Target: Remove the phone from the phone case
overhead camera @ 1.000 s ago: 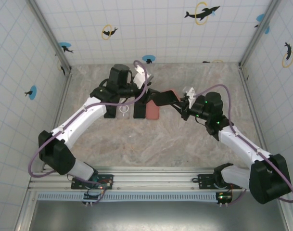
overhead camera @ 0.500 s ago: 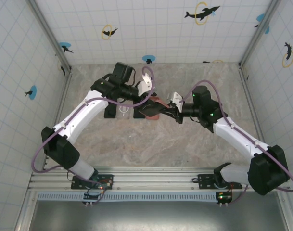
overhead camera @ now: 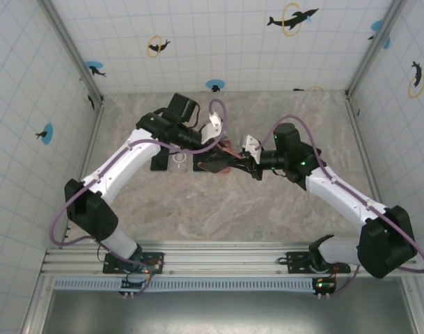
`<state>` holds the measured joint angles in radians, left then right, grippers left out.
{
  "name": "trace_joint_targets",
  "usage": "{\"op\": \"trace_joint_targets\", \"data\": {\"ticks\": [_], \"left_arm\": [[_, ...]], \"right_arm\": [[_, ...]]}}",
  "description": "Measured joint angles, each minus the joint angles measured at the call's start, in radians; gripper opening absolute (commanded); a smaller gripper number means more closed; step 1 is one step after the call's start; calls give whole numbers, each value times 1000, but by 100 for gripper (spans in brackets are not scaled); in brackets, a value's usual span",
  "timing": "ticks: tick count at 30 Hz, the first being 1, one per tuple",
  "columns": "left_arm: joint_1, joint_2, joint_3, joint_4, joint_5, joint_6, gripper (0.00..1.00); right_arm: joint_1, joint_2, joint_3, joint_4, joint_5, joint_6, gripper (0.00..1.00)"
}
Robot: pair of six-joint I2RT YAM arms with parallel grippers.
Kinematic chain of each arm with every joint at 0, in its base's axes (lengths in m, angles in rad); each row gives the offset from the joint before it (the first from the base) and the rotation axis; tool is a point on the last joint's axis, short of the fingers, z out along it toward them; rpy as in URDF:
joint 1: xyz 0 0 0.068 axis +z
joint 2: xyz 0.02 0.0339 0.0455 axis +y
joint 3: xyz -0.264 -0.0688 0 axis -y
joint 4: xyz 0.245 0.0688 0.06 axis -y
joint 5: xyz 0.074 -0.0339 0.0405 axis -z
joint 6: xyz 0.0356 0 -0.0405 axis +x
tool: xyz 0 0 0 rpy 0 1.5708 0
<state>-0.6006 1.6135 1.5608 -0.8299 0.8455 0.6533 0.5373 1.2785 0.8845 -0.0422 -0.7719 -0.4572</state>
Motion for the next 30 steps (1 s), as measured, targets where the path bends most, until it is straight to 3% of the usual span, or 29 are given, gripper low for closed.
{"op": "trace_joint_targets", "data": {"ticks": [2, 4, 7, 9, 12, 15, 21, 30], "left_arm": [[-1, 0, 0, -8, 8, 25, 7], [-8, -2, 0, -19, 11, 68, 6], [-8, -3, 0, -22, 14, 80, 0], [-8, -3, 0, -21, 12, 78, 0], [-8, -3, -9, 8, 6, 28, 0], [-7, -23, -58, 102, -7, -54, 0], [-7, -154, -298, 511, -83, -356, 0], [-28, -216, -513, 1163, -351, -1033, 0]], "right_arm": [[-1, 0, 0, -2, -10, 13, 4], [-4, 1, 0, -17, -34, 29, 5], [-4, 1, 0, -19, -39, 31, 16], [-3, 1, 0, -18, -35, 32, 28], [-1, -3, -3, 22, -15, 24, 54], [-7, -25, -37, 93, 10, 41, 66], [-101, -149, -280, 376, 65, 263, 76], [-120, -210, -547, 899, 269, 944, 76]]}}
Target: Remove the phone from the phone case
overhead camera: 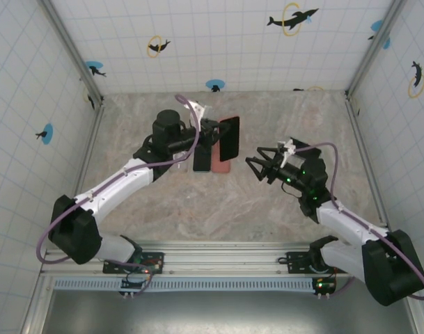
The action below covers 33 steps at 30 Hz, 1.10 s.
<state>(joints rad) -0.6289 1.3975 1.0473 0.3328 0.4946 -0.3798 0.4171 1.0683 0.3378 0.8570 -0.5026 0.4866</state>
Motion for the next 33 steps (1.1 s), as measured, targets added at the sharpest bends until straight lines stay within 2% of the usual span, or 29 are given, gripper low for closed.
{"op": "trace_joint_targets", "data": {"ticks": [4, 8, 13, 22, 33], "left_arm": [[-40, 5, -63, 200, -127, -248, 0], [-66, 24, -92, 325, -214, -433, 0], [-88, 54, -95, 411, -294, -589, 0], [-126, 92, -101, 485, -341, -739, 0], [-149, 100, -101, 563, -362, -825, 0]], "right_arm": [[51, 0, -71, 168, 116, 247, 74], [115, 6, -102, 293, 205, 401, 71], [159, 48, -111, 418, 276, 521, 57], [172, 143, -109, 608, 296, 612, 30], [171, 157, -85, 695, 271, 633, 13]]}}
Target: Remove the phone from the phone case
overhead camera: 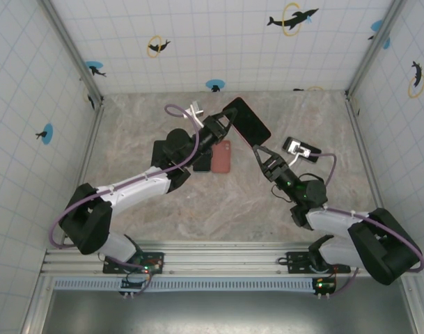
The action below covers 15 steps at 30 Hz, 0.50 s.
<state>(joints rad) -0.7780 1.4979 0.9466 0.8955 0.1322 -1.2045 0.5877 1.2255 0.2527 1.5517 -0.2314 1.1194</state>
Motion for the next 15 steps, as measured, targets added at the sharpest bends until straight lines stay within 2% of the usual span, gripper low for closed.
{"op": "trace_joint_targets", "data": {"ticks": [3, 7, 15], "left_arm": [[0, 2, 0, 14, -3, -16, 0], [-1, 2, 0, 25, -2, -46, 0], [5, 2, -2, 42, -4, -116, 0]], "right_arm": [[-1, -6, 5, -2, -6, -10, 8], [-2, -37, 13, -37, -16, -60, 8], [2, -145, 55, -241, -38, -271, 7]]}}
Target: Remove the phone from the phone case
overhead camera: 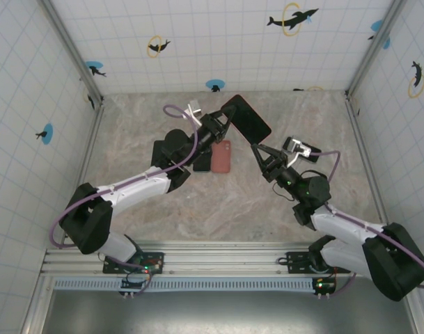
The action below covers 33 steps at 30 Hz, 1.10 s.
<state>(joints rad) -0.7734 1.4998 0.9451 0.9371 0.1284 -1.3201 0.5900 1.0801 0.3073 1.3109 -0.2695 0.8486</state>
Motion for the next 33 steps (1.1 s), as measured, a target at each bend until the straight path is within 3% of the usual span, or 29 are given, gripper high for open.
{"op": "trace_joint_targets", "data": {"ticks": [6, 14, 21, 28, 33], "left_arm": [[4, 0, 0, -34, -6, -35, 0], [-20, 0, 11, -63, 61, -50, 0], [13, 0, 46, -127, 118, 36, 0], [127, 0, 132, -248, 284, 250, 0], [185, 0, 189, -320, 496, 448, 0]], "right_arm": [[1, -24, 4, -140, -16, -174, 6], [-53, -20, 5, -219, -19, -190, 8], [-95, -43, 5, -265, -73, -186, 30], [-221, -99, 50, -472, -217, -281, 55], [-294, -61, 147, -595, -423, -357, 56]]}}
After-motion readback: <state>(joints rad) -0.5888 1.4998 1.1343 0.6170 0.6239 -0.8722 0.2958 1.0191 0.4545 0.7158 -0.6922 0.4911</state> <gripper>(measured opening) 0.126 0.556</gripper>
